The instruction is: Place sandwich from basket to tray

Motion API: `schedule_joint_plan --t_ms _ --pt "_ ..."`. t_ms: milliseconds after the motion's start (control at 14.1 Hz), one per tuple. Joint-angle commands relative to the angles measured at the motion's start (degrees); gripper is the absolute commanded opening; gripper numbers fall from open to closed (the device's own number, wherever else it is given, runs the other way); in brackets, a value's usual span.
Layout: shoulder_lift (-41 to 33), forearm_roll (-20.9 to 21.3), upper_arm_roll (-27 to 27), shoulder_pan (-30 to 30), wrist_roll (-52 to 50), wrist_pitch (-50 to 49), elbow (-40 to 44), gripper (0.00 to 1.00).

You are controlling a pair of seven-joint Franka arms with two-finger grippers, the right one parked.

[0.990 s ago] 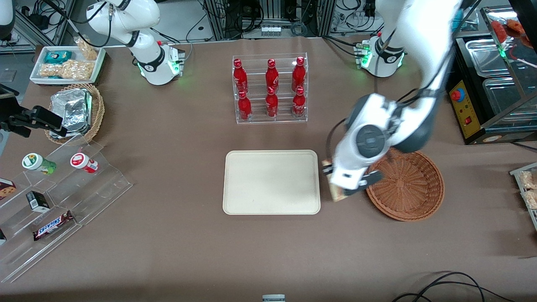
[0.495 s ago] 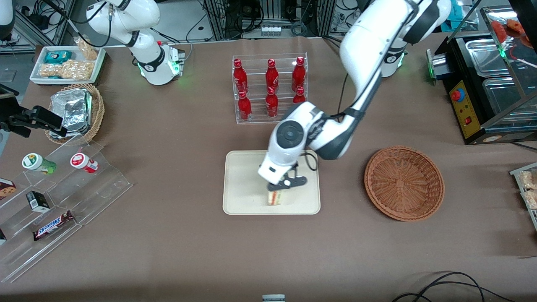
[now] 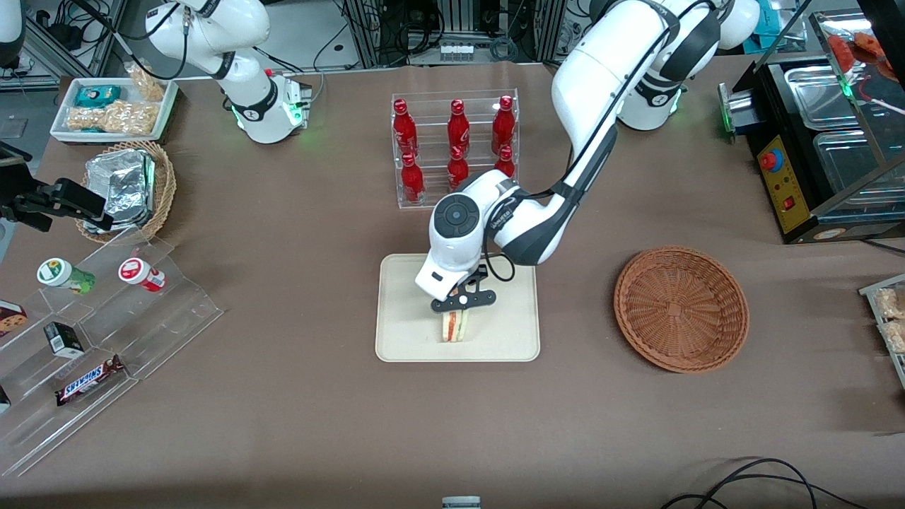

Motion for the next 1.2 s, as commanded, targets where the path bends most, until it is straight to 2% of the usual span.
schedule_joint_plan --t_ms 0,71,141,212,354,778,919,1131 --pt "1.6 1.0 0.7 -1.0 -3.9 1.0 1.3 0.19" --pt "2.0 1.0 0.7 -1.0 -5.4 2.1 1.3 0.27" --pt "1.8 0.9 0.7 -1.0 -5.7 2.2 1.1 0.54" --pt "1.3 0.7 0.7 -1.0 -5.8 2.0 1.2 1.00" --pt "-1.7 0.7 0.6 -1.0 -5.9 0.7 0.9 1.00" --pt "-20.5 1.4 0.9 1.1 -3.6 -20.2 -2.8 1.00" --pt "-24.4 1.3 0.9 4.8 -3.8 -28.2 -4.9 1.00" --pt "-28.6 0.7 0.8 12.9 -2.9 -30.4 -9.9 1.00"
